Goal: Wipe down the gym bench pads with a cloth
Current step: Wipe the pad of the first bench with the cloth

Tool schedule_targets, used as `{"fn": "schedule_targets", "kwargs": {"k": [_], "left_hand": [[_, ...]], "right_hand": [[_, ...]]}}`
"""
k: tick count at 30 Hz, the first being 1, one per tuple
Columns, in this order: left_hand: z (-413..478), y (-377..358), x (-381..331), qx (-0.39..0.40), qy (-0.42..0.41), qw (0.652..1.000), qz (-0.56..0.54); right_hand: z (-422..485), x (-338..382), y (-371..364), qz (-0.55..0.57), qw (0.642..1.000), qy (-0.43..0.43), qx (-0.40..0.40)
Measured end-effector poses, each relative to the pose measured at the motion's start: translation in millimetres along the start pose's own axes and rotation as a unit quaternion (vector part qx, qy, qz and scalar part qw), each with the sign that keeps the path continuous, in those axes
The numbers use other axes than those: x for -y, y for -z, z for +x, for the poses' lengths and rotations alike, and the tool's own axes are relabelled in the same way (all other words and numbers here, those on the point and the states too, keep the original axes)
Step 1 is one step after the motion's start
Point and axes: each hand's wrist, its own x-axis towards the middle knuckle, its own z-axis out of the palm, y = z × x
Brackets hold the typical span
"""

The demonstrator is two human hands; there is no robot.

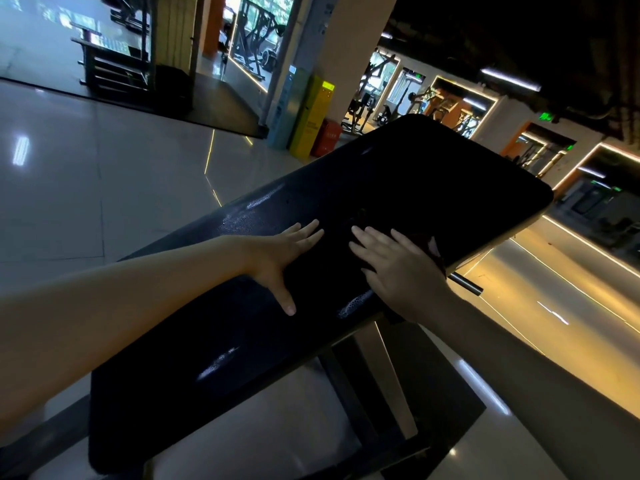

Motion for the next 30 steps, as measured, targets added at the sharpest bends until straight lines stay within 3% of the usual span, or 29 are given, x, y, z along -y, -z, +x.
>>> {"fn": "schedule_targets", "kwargs": {"k": [10,20,23,26,30], "left_hand": [[-0.9,1.5,-6.6,0.015,0.016,1.0,0.007],[-8.5,-5.1,-1.3,0.004,0.011,1.0,-0.024],[-6.6,-7.4,-0.9,0.003,0.012,1.0,-0.02],[-3.0,-6.2,-1.3,0.013,0.018,1.0,-0.012],[-1.3,-6.0,-2.1,0.018,0.022,1.0,-0.009]], "right_hand": [[37.0,-14.5,11.6,-0.016,0.993,-0.115,0.005],[-16.5,8.7,4.8,0.154,0.986,0.04,0.056],[-31.2,9.3,-1.9,0.124,0.988,0.067,0.06],[-24.5,6.0,-5.7,0.033,0.996,0.079,0.013],[3.7,11.8,-5.3,-0.005,1.0,0.002,-0.001]]}}
